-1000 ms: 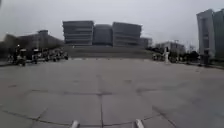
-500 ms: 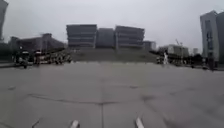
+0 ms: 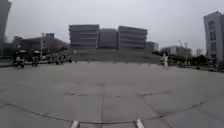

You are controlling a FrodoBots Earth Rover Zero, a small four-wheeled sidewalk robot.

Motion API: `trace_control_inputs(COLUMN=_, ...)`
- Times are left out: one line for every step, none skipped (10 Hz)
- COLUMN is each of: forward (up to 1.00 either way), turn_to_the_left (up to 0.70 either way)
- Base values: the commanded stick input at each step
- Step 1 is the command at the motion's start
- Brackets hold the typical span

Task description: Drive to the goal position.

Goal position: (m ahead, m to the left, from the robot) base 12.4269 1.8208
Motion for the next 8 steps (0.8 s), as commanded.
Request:
trace_control_inputs(forward=1.0, turn_to_the_left=-0.16)
trace_control_inputs(forward=1.0, turn_to_the_left=-0.26)
trace_control_inputs(forward=1.0, turn_to_the_left=-0.36)
trace_control_inputs(forward=1.0, turn_to_the_left=-0.38)
trace_control_inputs(forward=1.0, turn_to_the_left=-0.28)
trace_control_inputs(forward=1.0, turn_to_the_left=-0.16)
trace_control_inputs(forward=1.0, turn_to_the_left=-0.05)
trace_control_inputs(forward=1.0, turn_to_the_left=0.02)
